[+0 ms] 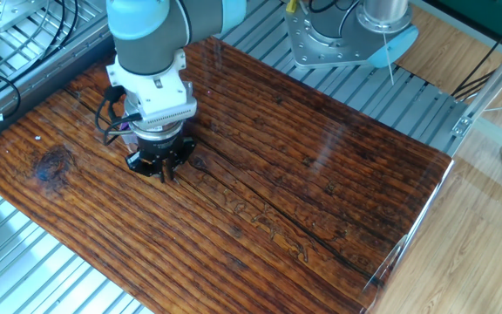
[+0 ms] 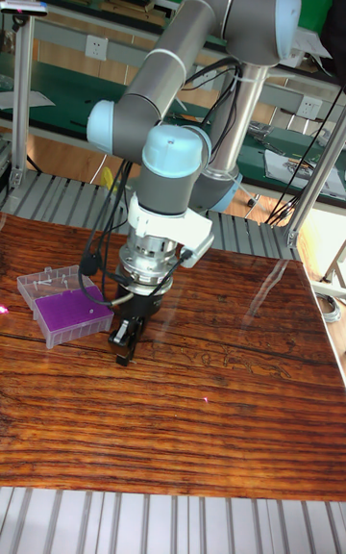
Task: Insert a small pipette tip into the holder for small pipette tips
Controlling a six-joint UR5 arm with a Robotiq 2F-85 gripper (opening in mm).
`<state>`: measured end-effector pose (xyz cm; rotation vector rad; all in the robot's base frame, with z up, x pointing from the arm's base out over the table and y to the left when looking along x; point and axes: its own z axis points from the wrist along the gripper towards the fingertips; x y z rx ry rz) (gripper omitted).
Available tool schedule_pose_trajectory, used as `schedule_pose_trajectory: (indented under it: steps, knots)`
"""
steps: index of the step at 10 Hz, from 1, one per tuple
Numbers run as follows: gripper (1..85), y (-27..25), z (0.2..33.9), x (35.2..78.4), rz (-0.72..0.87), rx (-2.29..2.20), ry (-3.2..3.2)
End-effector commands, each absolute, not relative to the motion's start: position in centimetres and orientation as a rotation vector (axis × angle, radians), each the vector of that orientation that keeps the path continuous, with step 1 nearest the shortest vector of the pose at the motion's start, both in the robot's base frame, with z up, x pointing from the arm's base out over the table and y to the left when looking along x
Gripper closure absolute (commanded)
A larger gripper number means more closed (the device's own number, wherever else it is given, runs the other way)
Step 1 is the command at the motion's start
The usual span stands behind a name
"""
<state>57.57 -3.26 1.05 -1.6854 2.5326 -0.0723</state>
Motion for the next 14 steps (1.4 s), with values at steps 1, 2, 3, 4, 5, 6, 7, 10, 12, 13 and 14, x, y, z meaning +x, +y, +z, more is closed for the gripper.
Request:
schedule_pose_trajectory:
  steps: [1,2,3,4,5,6,7,10,12,13,14]
  knots:
    - [64.0,-3.55,0.92,56.88,-0.031,-1.727,2.534]
    - [64.0,-3.56,0.92,56.88,-0.031,-1.727,2.534]
    - [64.0,-3.65,0.94,56.76,-0.031,-1.732,2.537]
    - [64.0,-3.91,0.92,56.73,-0.039,-1.738,2.537]
    - [64.0,-4.07,0.83,56.68,-0.039,-1.740,2.536]
    - [64.0,-4.03,0.78,56.65,-0.033,-1.739,2.534]
    - [64.0,-3.89,0.80,56.55,-0.025,-1.740,2.536]
    - [64.0,-3.60,0.72,56.28,-0.012,-1.748,2.539]
    - [64.0,-3.40,0.86,56.37,-0.022,-1.750,2.545]
    - [64.0,-3.43,0.76,56.39,-0.024,-1.749,2.547]
    - [64.0,-3.41,0.66,56.50,-0.027,-1.747,2.545]
